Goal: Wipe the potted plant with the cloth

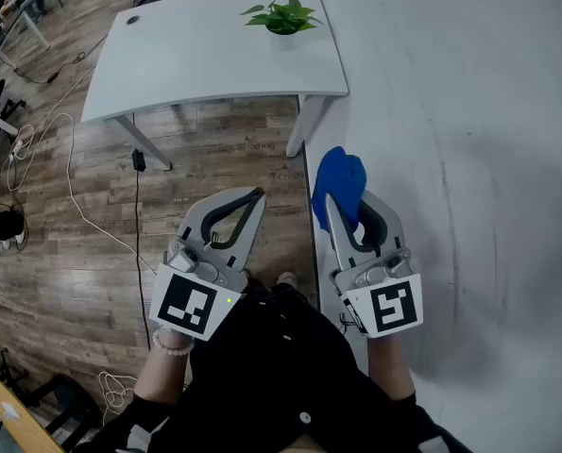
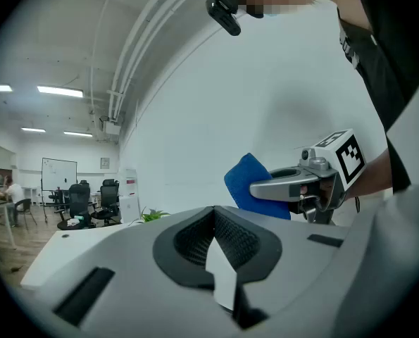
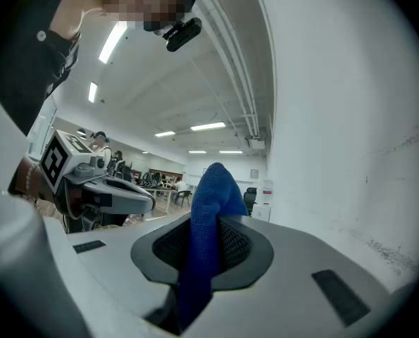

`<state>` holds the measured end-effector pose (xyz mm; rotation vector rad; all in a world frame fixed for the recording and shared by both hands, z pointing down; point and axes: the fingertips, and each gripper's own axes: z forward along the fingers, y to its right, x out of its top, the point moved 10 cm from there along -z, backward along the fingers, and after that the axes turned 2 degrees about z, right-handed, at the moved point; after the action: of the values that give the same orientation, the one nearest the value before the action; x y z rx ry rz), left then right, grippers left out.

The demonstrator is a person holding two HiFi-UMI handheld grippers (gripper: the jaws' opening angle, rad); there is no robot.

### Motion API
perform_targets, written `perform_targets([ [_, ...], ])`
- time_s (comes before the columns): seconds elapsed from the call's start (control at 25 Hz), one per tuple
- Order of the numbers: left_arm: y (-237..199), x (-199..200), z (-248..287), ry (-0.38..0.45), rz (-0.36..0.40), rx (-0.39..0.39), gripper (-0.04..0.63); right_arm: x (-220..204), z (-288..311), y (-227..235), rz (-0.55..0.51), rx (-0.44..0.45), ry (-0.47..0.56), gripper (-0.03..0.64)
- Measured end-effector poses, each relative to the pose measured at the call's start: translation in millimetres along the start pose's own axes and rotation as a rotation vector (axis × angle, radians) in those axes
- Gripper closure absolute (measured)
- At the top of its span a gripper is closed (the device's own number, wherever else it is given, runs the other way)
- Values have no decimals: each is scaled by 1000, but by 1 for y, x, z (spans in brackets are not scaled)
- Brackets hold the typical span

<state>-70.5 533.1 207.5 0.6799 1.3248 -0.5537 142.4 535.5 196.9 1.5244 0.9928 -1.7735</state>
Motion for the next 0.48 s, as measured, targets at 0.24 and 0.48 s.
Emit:
perform_targets([
  [0.24, -4, 0, -3, 6, 9, 1, 583, 1, 2, -4, -3, 2, 2, 528],
  [0.48, -10, -2, -5, 10, 1, -4, 581, 3, 7, -7, -4, -7, 6, 528],
])
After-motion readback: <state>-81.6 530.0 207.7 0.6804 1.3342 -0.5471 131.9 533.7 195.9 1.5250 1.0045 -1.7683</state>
